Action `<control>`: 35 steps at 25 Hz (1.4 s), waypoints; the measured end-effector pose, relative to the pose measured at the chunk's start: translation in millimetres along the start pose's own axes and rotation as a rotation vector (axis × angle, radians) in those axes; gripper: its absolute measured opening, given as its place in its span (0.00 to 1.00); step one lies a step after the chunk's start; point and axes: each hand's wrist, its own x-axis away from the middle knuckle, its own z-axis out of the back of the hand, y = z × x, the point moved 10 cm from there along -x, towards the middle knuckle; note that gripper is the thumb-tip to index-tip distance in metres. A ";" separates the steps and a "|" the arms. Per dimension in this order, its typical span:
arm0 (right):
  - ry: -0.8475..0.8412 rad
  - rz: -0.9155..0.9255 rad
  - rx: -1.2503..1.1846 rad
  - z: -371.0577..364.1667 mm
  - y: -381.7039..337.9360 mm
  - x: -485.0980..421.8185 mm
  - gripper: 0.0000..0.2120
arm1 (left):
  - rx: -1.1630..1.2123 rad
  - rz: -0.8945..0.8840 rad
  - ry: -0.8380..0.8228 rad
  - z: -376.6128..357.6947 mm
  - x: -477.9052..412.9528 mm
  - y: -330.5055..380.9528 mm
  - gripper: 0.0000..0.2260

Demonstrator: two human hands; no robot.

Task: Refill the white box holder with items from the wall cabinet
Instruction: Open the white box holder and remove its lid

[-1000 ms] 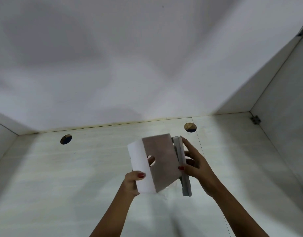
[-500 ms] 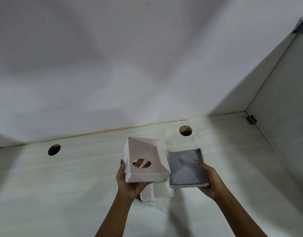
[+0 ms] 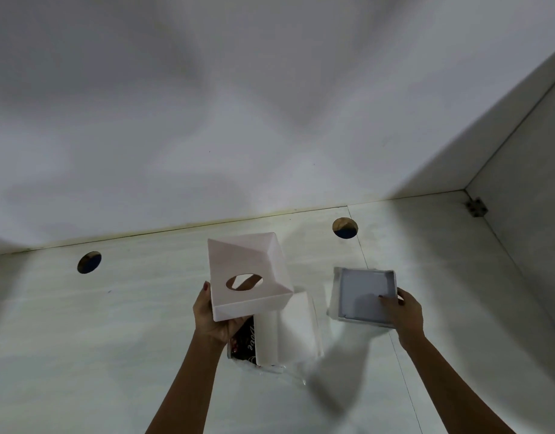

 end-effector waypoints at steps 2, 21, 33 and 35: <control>0.087 0.101 0.309 0.8 -12.1 10.6 0.22 | 0.041 -0.013 -0.055 1.6 6.7 3.6 0.28; -0.133 0.052 0.375 -118.2 -1.8 109.7 0.37 | 0.005 0.055 0.055 60.7 174.8 -57.0 0.25; -0.049 0.166 -0.172 -47.1 -32.0 140.1 0.17 | -0.908 0.098 0.675 79.7 175.0 -69.7 0.12; -0.077 0.131 -0.361 -36.3 -33.2 149.5 0.15 | -1.275 0.184 0.722 75.6 168.0 -71.9 0.18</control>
